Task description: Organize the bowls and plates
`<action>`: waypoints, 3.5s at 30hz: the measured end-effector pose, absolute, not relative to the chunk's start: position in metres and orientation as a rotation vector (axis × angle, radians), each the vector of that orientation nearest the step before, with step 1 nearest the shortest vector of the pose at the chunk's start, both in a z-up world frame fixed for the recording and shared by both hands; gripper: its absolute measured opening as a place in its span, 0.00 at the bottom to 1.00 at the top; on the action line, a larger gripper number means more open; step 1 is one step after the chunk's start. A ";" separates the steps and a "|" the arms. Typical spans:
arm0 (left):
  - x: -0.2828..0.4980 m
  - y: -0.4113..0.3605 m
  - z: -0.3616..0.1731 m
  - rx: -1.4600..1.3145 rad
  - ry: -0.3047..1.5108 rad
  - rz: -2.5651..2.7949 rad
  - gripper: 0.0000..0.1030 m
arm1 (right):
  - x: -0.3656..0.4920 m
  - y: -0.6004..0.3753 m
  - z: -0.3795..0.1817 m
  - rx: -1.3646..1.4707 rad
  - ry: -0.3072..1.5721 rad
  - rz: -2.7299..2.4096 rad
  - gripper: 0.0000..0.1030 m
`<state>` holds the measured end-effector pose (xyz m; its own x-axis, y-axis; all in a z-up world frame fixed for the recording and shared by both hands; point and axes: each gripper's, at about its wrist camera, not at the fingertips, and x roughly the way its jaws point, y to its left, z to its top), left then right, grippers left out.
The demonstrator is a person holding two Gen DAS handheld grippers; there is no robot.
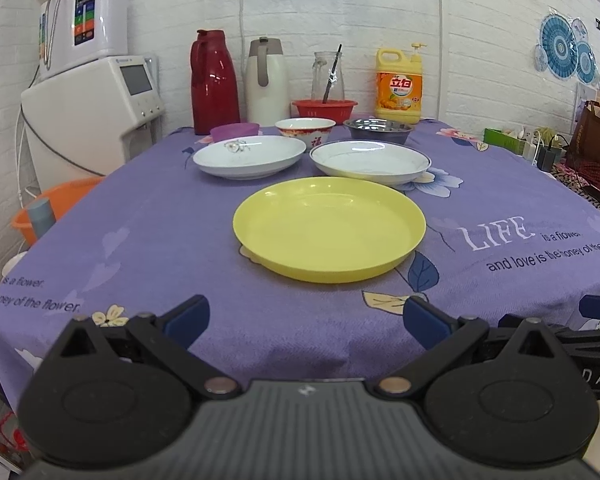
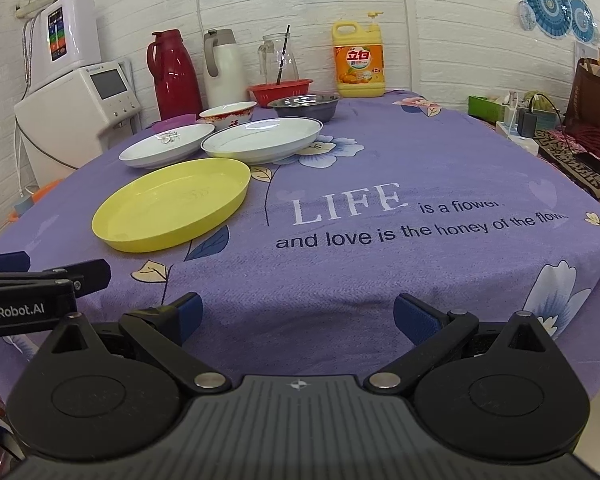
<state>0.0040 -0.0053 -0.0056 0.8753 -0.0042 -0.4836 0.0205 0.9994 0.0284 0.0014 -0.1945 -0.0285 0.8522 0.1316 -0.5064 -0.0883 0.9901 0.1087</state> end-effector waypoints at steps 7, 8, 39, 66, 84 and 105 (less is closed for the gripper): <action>0.004 -0.003 -0.006 0.030 0.510 -0.013 1.00 | 0.001 -0.193 -0.029 0.080 0.541 0.125 1.00; 0.004 -0.003 -0.007 0.030 0.511 -0.013 1.00 | 0.001 -0.193 -0.029 0.081 0.542 0.126 1.00; 0.008 -0.001 -0.009 0.021 0.533 -0.011 1.00 | 0.001 -0.190 -0.031 0.075 0.550 0.139 1.00; 0.025 0.024 0.012 -0.047 0.473 0.021 1.00 | -0.005 -0.190 -0.024 0.063 0.490 0.167 1.00; 0.134 0.060 0.010 -0.171 0.685 -0.027 1.00 | 0.125 -0.159 0.002 -0.029 0.592 0.315 1.00; 0.178 0.066 -0.002 -0.101 0.761 -0.136 0.99 | 0.151 -0.150 -0.008 -0.016 0.641 0.379 1.00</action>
<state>0.1778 0.0662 -0.0017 0.7160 -0.1593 -0.6797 0.0860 0.9863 -0.1406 0.1515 -0.1500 -0.0084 0.7352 0.3405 -0.5861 -0.3502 0.9311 0.1016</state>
